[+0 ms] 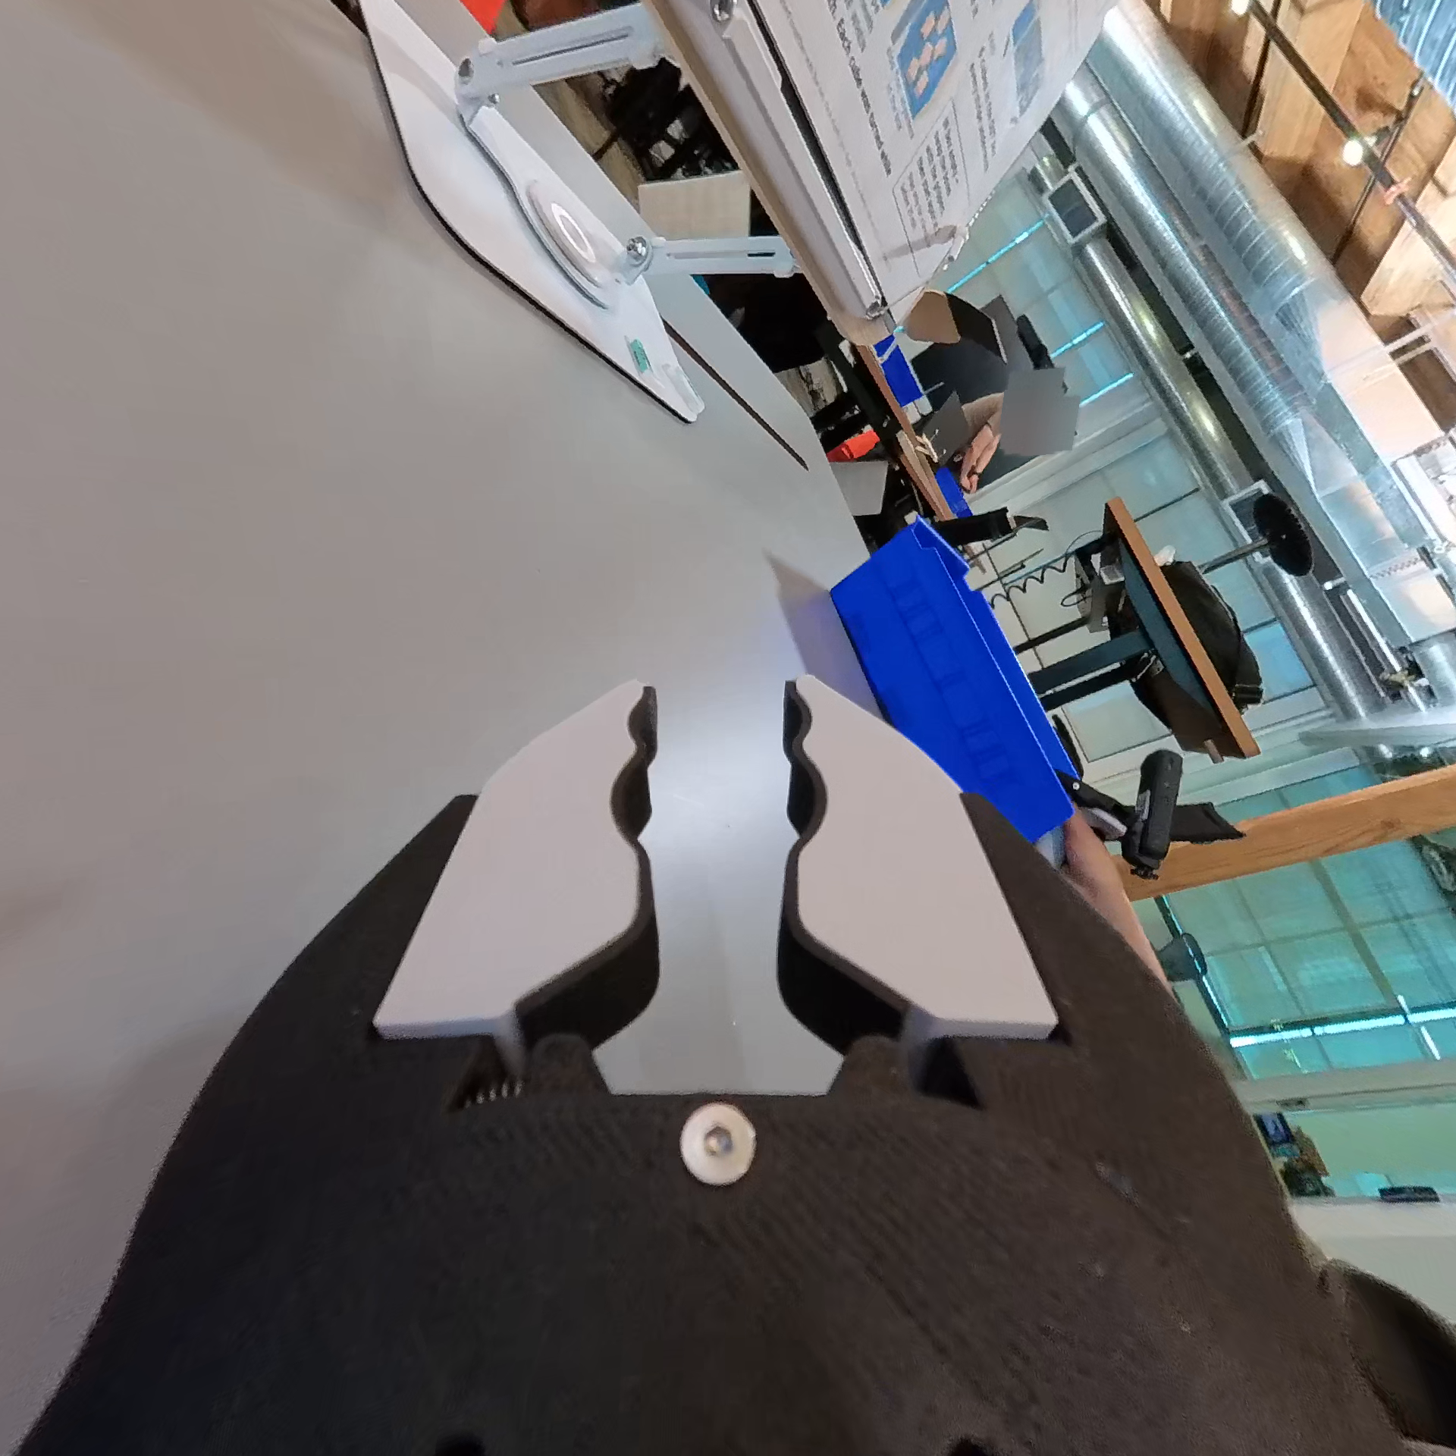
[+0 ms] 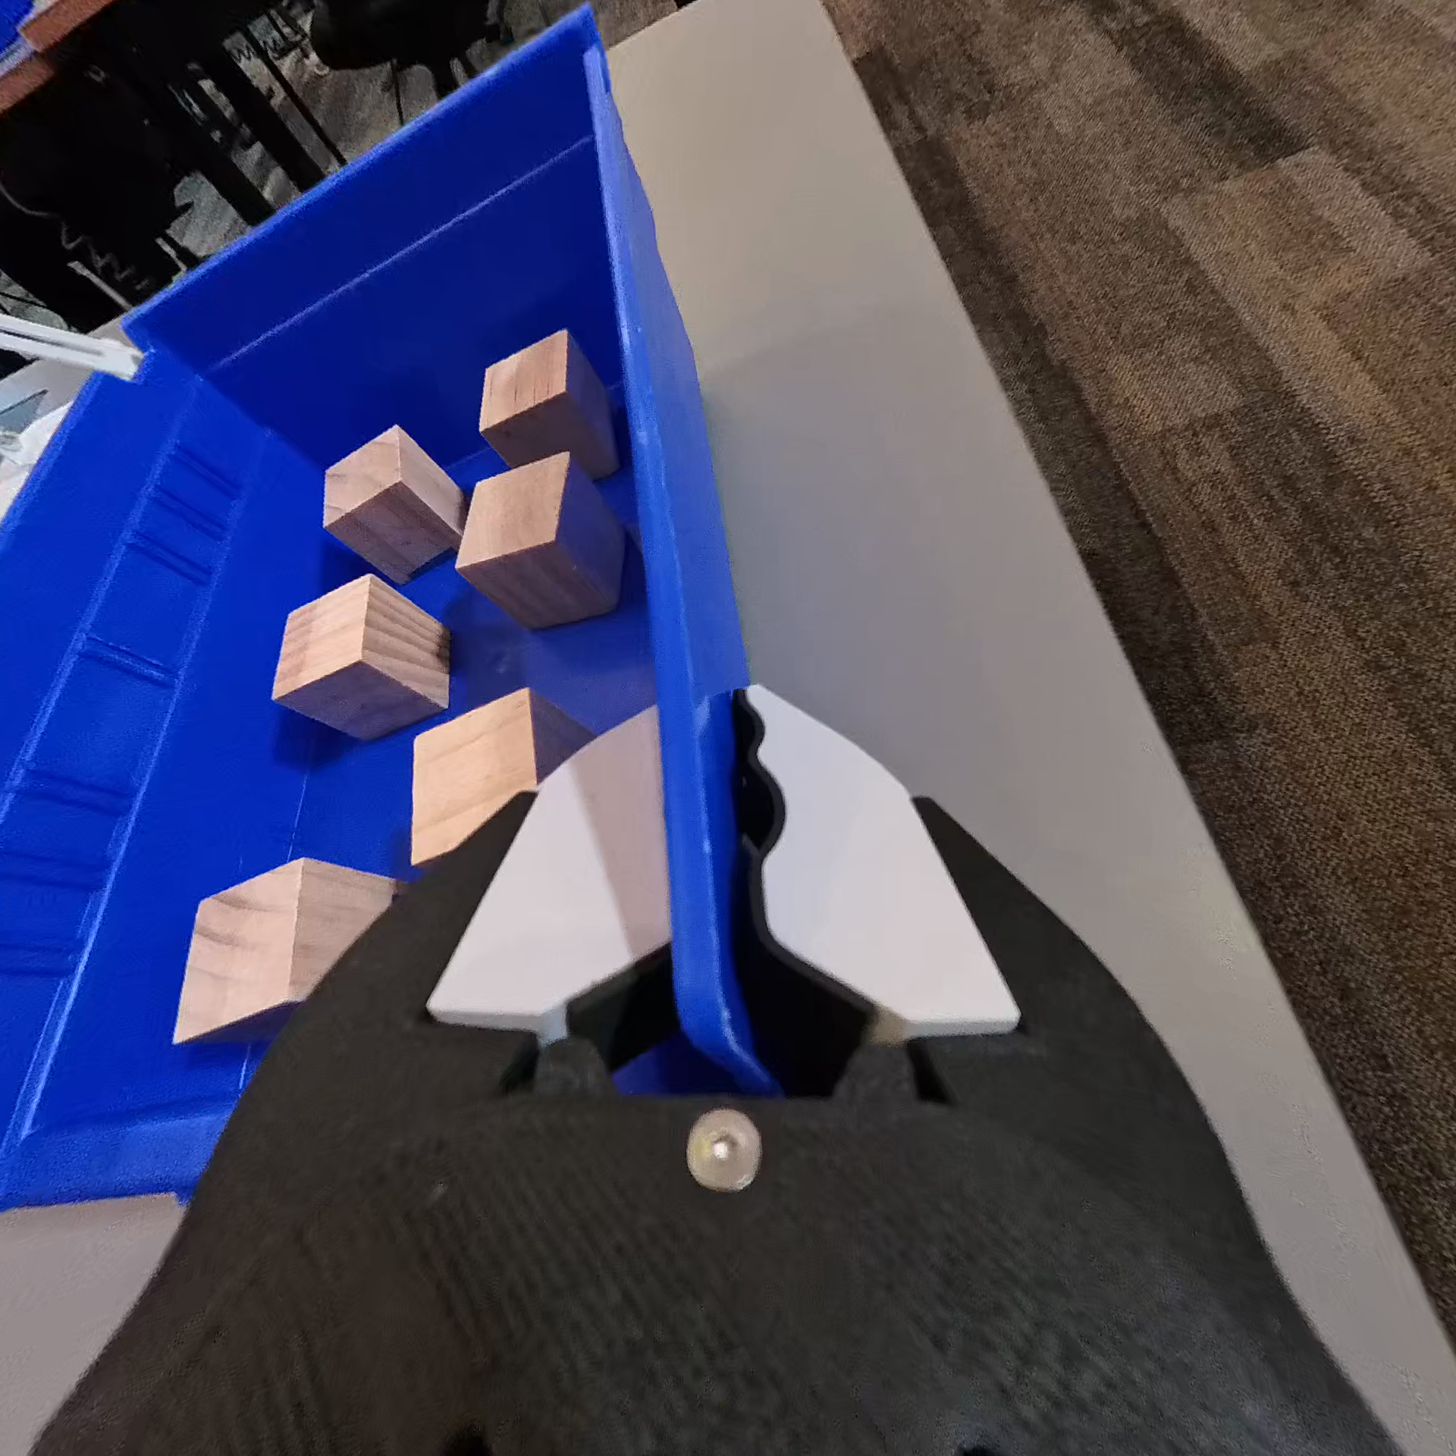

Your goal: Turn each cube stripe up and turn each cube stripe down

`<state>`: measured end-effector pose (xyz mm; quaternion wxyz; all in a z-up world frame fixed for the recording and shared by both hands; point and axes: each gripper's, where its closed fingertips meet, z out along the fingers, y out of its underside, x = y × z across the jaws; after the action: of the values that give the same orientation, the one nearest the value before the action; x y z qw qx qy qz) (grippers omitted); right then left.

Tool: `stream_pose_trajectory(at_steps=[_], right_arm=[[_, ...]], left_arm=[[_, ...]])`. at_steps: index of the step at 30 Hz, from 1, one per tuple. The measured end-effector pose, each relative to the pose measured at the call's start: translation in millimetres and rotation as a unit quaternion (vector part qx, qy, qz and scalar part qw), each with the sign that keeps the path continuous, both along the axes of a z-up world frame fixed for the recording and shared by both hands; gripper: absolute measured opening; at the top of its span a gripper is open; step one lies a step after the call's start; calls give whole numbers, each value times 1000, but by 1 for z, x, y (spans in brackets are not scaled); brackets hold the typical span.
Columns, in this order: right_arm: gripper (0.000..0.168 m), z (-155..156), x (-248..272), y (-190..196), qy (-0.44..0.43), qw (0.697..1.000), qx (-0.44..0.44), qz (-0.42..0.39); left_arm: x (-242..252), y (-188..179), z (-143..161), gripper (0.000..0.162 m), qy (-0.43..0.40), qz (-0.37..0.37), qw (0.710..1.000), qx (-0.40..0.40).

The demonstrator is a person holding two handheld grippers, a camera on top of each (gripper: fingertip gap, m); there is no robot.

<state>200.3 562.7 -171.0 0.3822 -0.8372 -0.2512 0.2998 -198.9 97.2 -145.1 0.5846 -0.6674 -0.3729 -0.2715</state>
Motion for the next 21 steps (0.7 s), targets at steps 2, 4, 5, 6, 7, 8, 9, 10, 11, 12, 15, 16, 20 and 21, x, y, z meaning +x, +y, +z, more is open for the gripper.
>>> stream_pose_trajectory(at_steps=[2,4,5,6,7,8,9,10,11,12,15,16,20,21], right_arm=[[5,-1,-7,-5,7,1000,-12,6],[5,0,-12,-9,20,999,-22,10],[5,1,-15,-10,28,999,-25,12],[5,4,-16,-11,37,999,-25,13],[5,7,-17,-12,46,998,-25,15],[5,10,-18,-12,55,998,-25,17],[5,14,-19,-12,63,998,-23,18],[5,17,-19,-12,69,997,-20,18],[5,20,-18,-12,74,997,-17,16],[5,22,-18,-12,75,997,-15,13],[5,25,-14,-12,64,998,-6,-1],[5,25,-13,-12,58,998,-1,-3],[5,19,-11,-14,38,999,-1,4],[5,17,-11,-15,34,999,-3,7]], left_arm=[[4,2,1,29,11,-11,1000,-3],[8,3,4,29,40,-17,999,-10],[9,4,5,31,62,-19,998,-21],[10,4,6,35,89,-19,995,-37],[12,3,6,39,121,-22,991,-56],[13,2,8,49,150,-31,985,-73],[15,0,12,60,172,-46,980,-84],[16,-4,17,67,192,-56,975,-94],[11,-11,23,71,212,-55,970,-109],[1,-20,28,75,233,-37,963,-131],[-45,-61,53,76,317,80,924,-200],[-62,-78,61,74,344,126,903,-226],[-96,-135,46,51,366,162,851,-341],[-101,-145,34,53,351,158,847,-367]])
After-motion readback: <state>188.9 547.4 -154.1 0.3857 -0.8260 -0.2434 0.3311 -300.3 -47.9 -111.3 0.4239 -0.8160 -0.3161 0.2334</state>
